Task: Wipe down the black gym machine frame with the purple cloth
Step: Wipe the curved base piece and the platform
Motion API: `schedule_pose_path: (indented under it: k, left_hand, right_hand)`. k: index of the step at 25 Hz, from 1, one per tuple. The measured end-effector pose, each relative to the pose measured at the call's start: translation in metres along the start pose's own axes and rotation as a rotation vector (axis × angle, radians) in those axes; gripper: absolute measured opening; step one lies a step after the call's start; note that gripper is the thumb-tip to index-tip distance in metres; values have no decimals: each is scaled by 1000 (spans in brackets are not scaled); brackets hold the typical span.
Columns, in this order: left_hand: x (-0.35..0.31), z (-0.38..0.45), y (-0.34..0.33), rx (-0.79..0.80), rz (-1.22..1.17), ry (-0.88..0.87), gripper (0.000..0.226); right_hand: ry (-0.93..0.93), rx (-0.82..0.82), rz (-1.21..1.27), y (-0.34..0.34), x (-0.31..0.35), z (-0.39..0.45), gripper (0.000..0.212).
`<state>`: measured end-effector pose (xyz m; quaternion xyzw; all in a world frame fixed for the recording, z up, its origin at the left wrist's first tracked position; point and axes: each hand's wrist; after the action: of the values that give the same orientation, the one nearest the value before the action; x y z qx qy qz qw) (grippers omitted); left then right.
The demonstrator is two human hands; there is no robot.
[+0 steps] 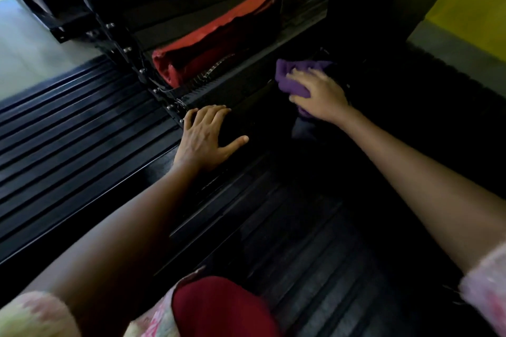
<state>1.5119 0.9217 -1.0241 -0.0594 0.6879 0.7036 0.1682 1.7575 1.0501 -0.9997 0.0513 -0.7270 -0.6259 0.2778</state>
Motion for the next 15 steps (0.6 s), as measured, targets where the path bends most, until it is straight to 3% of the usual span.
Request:
schedule_pose_path:
  k: [2,6,11,15]
  left_hand:
    - [2,1,-1,-11,-2,-3,85]
    - [1,2,-3,-29,4,-6,84]
    - [2,4,-3,-35,3,-6,82]
    - [3,4,-4,-28,16,-5,81]
  right_hand:
    - [93,58,31,4,-25,-44,56]
    - [-249,-113,39,9,-49,-47,53]
    - [-496,-106,-144,5,-19,20,58]
    - [-288,-20,-97,2,-24,-23,58]
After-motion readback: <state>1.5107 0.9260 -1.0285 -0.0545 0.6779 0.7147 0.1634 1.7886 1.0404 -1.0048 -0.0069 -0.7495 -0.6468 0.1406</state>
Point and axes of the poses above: each hand's wrist, its own z-axis towards the middle knuckle, its own y-axis out of the back of the hand, x = y × z, and after that the axes turned 8 degrees about x, right-handed
